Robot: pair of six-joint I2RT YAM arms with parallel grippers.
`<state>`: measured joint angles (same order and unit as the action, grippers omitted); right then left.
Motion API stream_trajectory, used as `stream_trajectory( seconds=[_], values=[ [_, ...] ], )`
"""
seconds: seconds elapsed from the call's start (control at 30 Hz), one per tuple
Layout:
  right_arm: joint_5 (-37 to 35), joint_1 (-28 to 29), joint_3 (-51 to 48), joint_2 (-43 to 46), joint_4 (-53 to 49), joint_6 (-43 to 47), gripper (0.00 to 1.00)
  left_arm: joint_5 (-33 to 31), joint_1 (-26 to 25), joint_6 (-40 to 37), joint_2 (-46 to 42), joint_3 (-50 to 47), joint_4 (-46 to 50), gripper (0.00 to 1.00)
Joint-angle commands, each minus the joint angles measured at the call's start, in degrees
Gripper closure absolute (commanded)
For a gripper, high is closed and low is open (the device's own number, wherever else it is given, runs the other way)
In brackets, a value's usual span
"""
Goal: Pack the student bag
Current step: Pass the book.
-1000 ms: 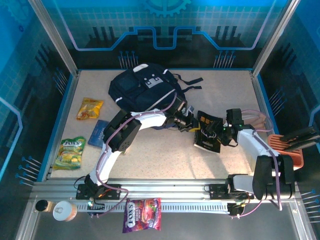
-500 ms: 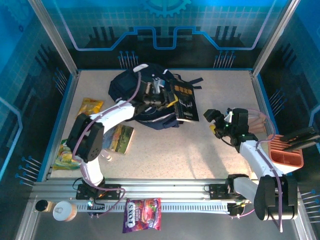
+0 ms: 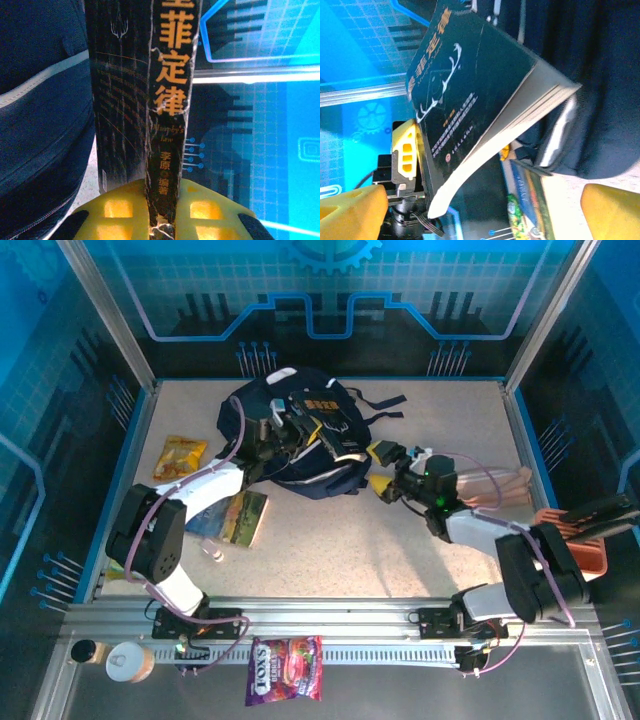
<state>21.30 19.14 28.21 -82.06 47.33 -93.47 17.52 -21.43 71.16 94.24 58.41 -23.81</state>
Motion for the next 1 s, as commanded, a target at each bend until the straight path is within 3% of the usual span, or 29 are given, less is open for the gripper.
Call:
stream_trajectory(
  seconds=[0.0, 0.2, 0.37, 0.73, 0.9, 0.97],
  values=[
    [-5.72, 3.34, 3.12, -5.42, 14.85, -7.94, 0.0, -2.76, 0.07, 4.08, -3.16, 0.21, -8.88, 1.0],
    [-7.7, 6.32, 9.49, -13.49, 15.76, -9.57, 0.02, -3.02, 0.13, 5.83, -2.65, -0.57, -9.49, 1.0],
    [-8.42, 6.62, 11.95, -15.33, 14.16, -9.34, 0.08, -3.17, 0.08, 6.28, -2.69, -0.93, -9.58, 1.0],
    [-6.55, 4.07, 12.65, -13.75, 10.59, -4.33, 0.47, -3.01, 0.5, 6.02, -3.63, -2.8, -7.29, 1.0],
    [-5.66, 3.13, 13.85, -11.79, 4.81, 0.61, 0.75, -1.67, 0.86, 4.48, -4.19, -4.32, -4.18, 0.99],
    [-5.83, 2.88, 14.13, -10.09, 1.2, 3.81, 0.85, -1.26, 0.86, 1.82, -4.76, -4.31, -0.51, 0.84]
  ],
)
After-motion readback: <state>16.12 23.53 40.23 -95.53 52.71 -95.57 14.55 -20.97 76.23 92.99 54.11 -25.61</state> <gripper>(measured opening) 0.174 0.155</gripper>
